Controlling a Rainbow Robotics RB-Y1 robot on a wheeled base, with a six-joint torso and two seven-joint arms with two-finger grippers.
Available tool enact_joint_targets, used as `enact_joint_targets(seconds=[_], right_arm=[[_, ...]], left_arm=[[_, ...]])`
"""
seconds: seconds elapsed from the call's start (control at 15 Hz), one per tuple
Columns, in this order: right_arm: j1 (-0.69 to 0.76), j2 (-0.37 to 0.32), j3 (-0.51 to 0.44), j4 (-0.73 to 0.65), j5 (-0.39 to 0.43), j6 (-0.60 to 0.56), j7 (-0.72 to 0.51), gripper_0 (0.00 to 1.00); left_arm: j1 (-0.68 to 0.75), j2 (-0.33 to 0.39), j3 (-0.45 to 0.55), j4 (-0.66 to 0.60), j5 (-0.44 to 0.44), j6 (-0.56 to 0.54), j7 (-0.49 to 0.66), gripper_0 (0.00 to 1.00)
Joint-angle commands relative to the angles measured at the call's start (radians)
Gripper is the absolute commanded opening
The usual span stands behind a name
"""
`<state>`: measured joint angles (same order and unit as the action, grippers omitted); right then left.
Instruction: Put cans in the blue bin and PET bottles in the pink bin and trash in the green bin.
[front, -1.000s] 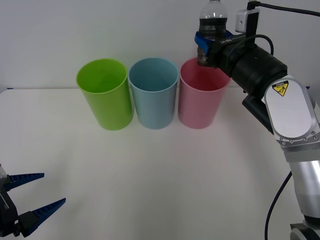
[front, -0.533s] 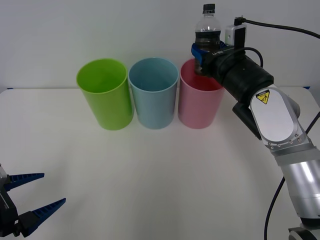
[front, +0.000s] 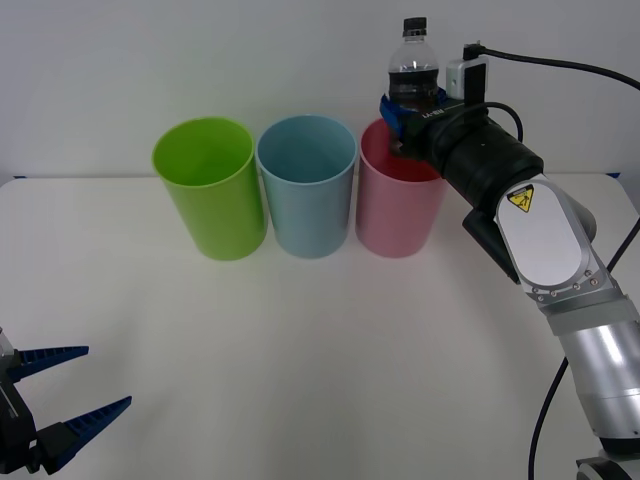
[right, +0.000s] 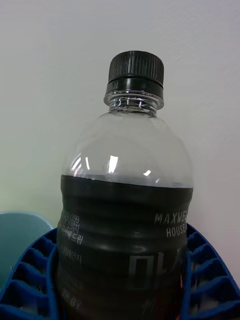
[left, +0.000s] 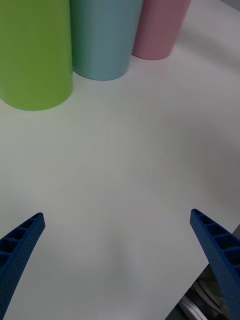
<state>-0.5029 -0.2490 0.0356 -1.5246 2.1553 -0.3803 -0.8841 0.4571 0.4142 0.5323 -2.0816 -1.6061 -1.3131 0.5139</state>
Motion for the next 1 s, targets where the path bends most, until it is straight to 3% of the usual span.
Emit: enact_joint_targets(seconds=[0.07, 0.67, 1.0], right_arm=[[0.0, -0.001, 0.0, 0.0, -0.003, 0.0, 0.008, 0.94], [-0.005, -0.003, 0.0, 0.0, -0.029, -0.015, 0.022, 0.99], [0.037, -0.078, -0.102, -0.23, -0.212, -0.295, -0.006, 0.99]], left_arm=[[0.0, 0.0, 0.0, 0.0, 0.0, 0.0, 0.0, 1.0], [0.0, 0.0, 0.0, 0.0, 0.0, 0.0, 0.0, 1.0], [0.0, 0.0, 0.0, 0.0, 0.0, 0.0, 0.0, 1.0]])
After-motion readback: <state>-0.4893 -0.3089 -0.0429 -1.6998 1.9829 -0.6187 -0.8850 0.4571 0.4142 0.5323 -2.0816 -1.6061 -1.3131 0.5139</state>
